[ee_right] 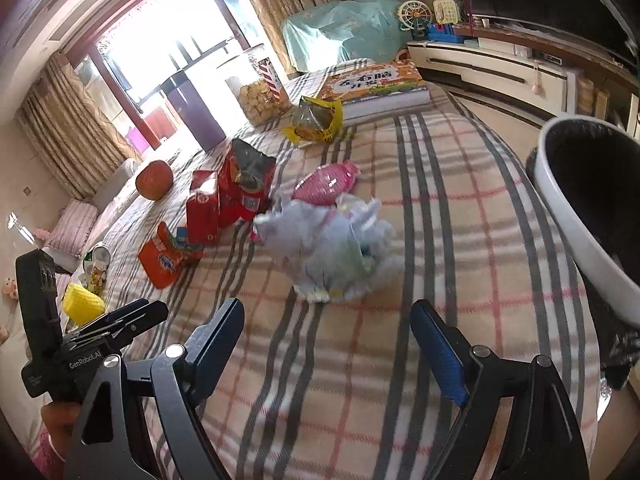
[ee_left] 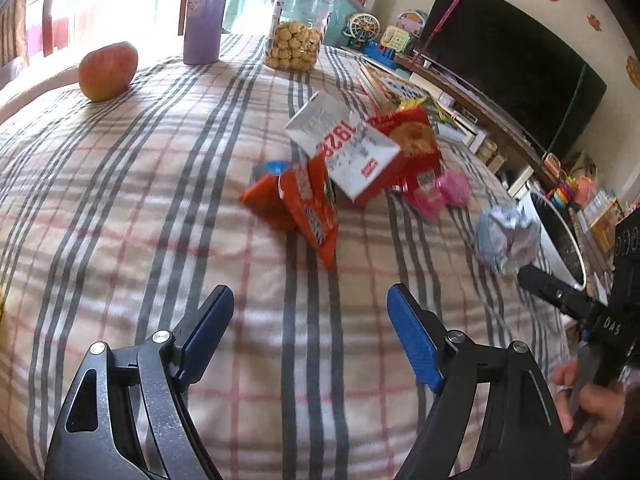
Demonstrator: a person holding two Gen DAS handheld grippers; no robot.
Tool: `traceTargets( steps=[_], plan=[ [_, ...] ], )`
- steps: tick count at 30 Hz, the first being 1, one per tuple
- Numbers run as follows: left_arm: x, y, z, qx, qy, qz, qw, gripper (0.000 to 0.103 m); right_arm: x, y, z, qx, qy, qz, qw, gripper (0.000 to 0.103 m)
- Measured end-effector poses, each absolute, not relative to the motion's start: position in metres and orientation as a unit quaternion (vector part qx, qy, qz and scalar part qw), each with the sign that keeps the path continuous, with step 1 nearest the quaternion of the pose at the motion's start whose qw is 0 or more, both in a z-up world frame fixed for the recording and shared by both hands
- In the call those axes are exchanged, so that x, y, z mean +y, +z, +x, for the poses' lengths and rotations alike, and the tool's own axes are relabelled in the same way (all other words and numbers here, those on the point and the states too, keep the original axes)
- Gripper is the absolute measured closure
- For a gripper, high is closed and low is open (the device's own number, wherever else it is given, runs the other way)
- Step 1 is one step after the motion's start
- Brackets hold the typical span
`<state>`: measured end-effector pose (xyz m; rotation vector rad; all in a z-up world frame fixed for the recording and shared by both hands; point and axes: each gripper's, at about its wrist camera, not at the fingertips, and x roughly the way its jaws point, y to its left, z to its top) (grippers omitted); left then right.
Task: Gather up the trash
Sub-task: 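Grasp the orange snack bag with the left tool while the right tool grasps the crumpled white plastic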
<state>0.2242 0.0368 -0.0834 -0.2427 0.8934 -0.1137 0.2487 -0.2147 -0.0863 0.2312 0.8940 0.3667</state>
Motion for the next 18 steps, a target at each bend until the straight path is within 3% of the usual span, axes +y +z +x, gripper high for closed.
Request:
traceTargets(
  steps=[8, 9, 10, 12, 14, 18],
  plan=[
    [0.051, -0.089, 0.259, 0.420, -0.032, -0.158, 0.893, 0.025, -0.216, -0.090, 0.273, 0.423, 0.171, 0.132, 0.880, 0.017],
    [0.051, -0.088, 0.260, 0.417, -0.032, -0.159, 0.894, 0.032, -0.216, -0.091, 0.275, 0.422, 0.171, 0.136, 0.880, 0.018],
    [0.051, -0.088, 0.262, 0.414, -0.039, -0.160, 0.896, 0.058, -0.216, -0.093, 0.276, 0.422, 0.169, 0.137, 0.880, 0.021],
    [0.050, -0.089, 0.263, 0.414, -0.049, -0.159, 0.895, 0.063, -0.215, -0.095, 0.277, 0.421, 0.171, 0.139, 0.880, 0.054],
    [0.048, -0.086, 0.261, 0.408, -0.050, -0.152, 0.899, 0.083, -0.214, -0.098, 0.276, 0.424, 0.174, 0.140, 0.878, 0.057],
    [0.043, -0.083, 0.249, 0.408, -0.055, -0.138, 0.901, 0.083, -0.216, -0.096, 0.264, 0.415, 0.185, 0.147, 0.879, 0.061]
  ],
)
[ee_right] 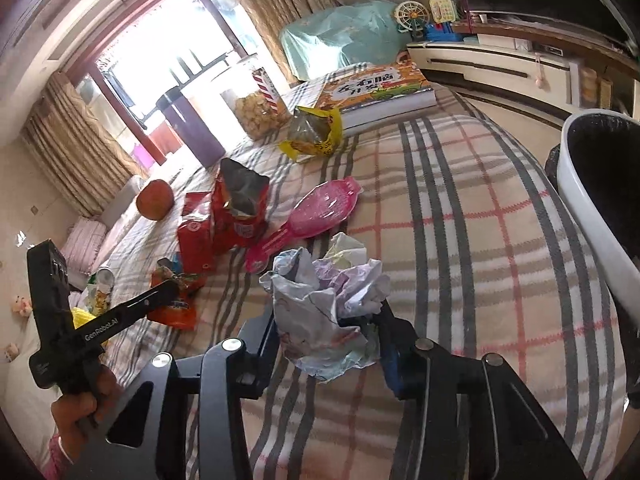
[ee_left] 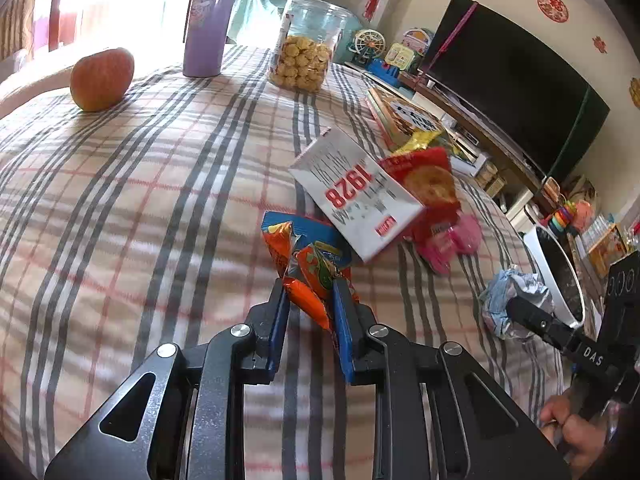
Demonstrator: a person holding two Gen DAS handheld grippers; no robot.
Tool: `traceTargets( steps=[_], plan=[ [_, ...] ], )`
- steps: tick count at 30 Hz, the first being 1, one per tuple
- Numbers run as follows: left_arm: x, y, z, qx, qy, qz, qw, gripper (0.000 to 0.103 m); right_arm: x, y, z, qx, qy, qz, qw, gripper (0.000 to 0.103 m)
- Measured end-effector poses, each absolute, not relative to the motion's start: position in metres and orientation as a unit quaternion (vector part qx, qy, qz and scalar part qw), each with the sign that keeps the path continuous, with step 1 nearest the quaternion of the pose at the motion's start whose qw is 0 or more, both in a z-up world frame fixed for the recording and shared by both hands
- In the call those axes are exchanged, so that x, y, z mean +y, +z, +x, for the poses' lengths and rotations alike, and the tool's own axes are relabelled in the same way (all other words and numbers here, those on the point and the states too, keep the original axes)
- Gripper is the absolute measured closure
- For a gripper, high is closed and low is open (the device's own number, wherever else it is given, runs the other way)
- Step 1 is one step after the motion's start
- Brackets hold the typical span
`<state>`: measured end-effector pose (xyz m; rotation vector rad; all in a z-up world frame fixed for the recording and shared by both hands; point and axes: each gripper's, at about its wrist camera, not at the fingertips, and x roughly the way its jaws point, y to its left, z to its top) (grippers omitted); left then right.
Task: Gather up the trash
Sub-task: 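Grasp the orange snack bag with the left tool while the right tool grasps the crumpled white plastic, then carry the snack bag and crumpled plastic over the bin and open both tools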
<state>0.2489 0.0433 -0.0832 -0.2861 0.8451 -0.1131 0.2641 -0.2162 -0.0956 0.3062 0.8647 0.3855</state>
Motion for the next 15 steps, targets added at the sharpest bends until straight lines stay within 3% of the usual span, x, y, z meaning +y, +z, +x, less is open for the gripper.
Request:
traceTargets(
  steps=[15],
  plan=[
    [-0.018, -0.071, 0.206, 0.412, -0.133, -0.098, 0.896, 0.084, -0.249, -0.088, 0.225, 0.401, 0.176, 0.161, 0.884, 0.061]
  ],
)
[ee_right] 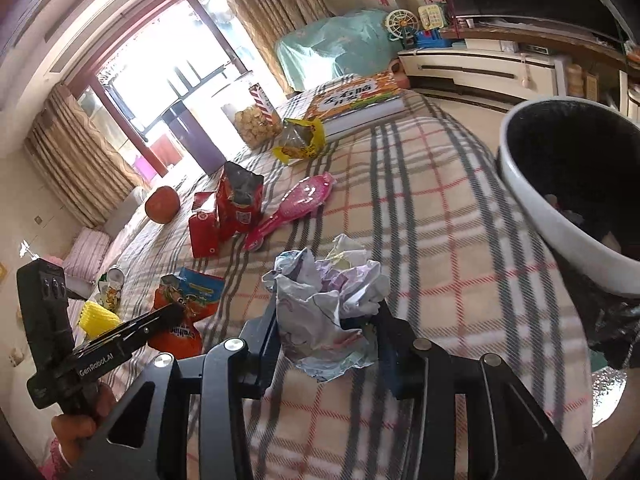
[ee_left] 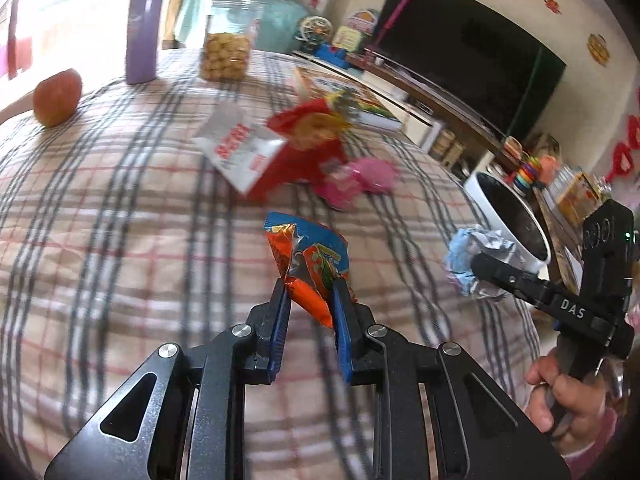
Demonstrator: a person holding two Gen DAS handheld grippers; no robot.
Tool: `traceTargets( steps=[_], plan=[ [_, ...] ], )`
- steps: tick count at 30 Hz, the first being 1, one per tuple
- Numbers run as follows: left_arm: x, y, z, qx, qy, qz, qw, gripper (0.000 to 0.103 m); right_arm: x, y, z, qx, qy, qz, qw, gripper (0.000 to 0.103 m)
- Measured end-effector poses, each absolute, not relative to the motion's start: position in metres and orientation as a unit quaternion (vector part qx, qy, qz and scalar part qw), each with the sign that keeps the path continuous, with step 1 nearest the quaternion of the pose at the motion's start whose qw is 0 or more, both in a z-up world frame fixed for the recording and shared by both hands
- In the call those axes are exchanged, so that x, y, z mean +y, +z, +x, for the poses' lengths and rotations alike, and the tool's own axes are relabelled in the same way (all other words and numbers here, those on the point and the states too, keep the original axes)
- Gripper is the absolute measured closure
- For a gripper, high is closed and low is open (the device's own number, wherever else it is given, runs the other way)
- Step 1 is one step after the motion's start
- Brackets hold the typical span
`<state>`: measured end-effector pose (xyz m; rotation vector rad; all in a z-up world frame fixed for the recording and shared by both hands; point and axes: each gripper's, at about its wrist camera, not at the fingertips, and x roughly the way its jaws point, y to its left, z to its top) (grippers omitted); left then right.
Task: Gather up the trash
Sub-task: 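Carry the snack bag and crumpled plastic over the bin and open both tools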
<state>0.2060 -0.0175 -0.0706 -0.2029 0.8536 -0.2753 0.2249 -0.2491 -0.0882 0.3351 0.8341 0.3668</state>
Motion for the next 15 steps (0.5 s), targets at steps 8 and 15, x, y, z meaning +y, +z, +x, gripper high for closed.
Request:
traceTargets(
  steps=[8, 15],
  plan=[
    [-0.037, -0.074, 0.200, 0.419, -0.151, -0.086, 0.891, 0.084, -0.255, -0.097, 0.215, 0.411, 0.168, 0.147, 0.884, 0.055],
    [-0.043, -0.080, 0.200, 0.425, -0.155, -0.082, 0.888, 0.083, -0.263, -0.094, 0.209, 0.411, 0.168, 0.156, 0.882, 0.034]
  ],
)
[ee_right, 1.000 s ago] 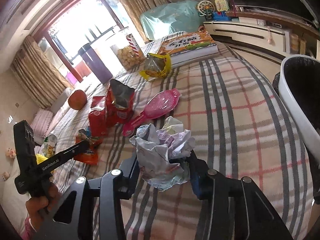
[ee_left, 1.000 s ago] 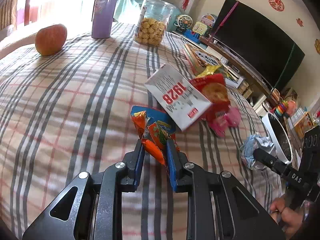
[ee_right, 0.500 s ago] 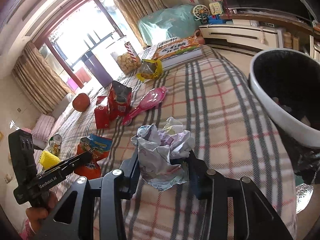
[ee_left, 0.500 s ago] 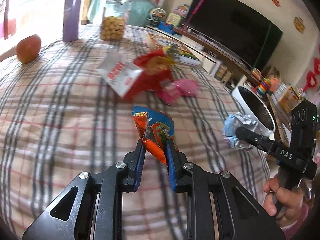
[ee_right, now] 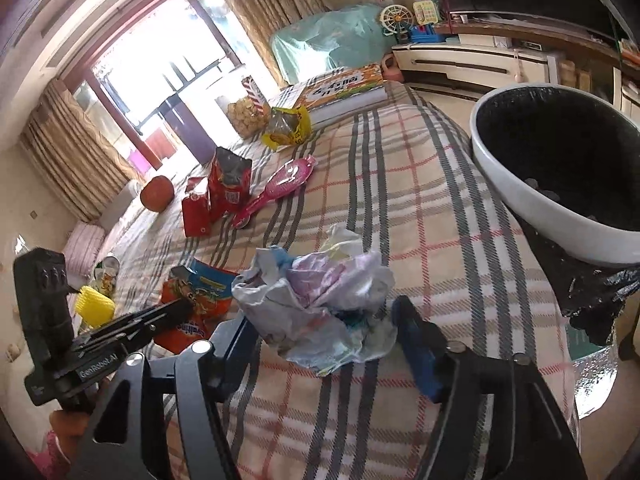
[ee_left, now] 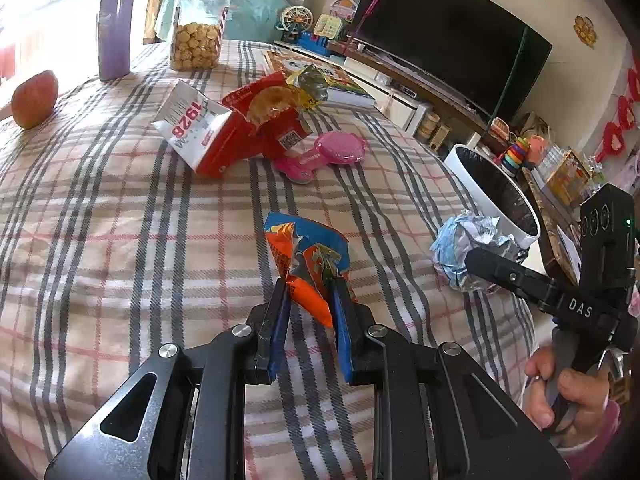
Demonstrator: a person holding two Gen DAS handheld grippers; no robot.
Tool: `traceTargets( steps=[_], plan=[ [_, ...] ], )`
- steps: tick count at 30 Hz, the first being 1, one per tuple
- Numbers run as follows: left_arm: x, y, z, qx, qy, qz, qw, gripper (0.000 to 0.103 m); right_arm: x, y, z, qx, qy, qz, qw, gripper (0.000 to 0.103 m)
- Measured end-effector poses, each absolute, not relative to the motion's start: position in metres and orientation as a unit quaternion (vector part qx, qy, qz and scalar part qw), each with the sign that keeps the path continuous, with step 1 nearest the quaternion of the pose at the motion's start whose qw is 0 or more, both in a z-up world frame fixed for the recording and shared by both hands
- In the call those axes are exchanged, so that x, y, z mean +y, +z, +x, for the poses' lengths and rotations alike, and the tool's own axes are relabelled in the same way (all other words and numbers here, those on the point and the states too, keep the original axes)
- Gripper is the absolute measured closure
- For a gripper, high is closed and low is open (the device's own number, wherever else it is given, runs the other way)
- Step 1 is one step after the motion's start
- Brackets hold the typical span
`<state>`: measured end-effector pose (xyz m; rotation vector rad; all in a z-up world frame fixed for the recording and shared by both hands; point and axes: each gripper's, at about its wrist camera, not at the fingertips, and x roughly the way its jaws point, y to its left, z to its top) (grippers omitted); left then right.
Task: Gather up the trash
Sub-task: 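Carry the snack bag and crumpled plastic over the bin and open both tools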
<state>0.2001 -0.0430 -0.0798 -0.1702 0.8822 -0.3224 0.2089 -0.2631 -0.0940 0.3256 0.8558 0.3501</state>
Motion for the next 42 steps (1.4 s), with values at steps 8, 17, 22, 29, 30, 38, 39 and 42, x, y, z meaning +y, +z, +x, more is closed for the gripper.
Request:
traceTargets(
  steps=[8, 17, 22, 29, 30, 38, 39, 42],
  plan=[
    [-0.051, -0.077, 0.199, 0.425, -0.164, -0.075, 0.887, 0.084, -0.267, -0.091, 0.205, 0.400, 0.157, 0.153, 0.890, 0.063],
    [-0.084, -0.069, 0.202, 0.423, -0.197, -0.052, 0.883, 0.084, -0.287, -0.074, 0.195, 0.378, 0.146, 0.165, 0.899, 0.063],
    [-0.106, -0.060, 0.205, 0.416, -0.218, -0.038, 0.882, 0.084, -0.309, -0.070, 0.192, 0.374, 0.134, 0.177, 0.900, 0.063],
    [-0.138, -0.045, 0.214, 0.404, -0.243, -0.019, 0.882, 0.084, -0.342, -0.061, 0.187, 0.362, 0.107, 0.180, 0.908, 0.063],
    [-0.142, -0.044, 0.215, 0.403, -0.246, -0.017, 0.881, 0.084, -0.346, -0.060, 0.187, 0.360, 0.104, 0.181, 0.909, 0.063],
    [-0.178, -0.035, 0.226, 0.400, -0.273, -0.003, 0.875, 0.084, -0.386, -0.054, 0.189, 0.348, 0.072, 0.194, 0.914, 0.063],
    [-0.184, -0.032, 0.229, 0.398, -0.276, 0.000, 0.875, 0.084, -0.390, -0.053, 0.189, 0.346, 0.070, 0.193, 0.915, 0.063],
    [-0.195, -0.029, 0.234, 0.396, -0.284, 0.001, 0.873, 0.084, -0.401, -0.051, 0.193, 0.345, 0.061, 0.190, 0.917, 0.063]
  ],
)
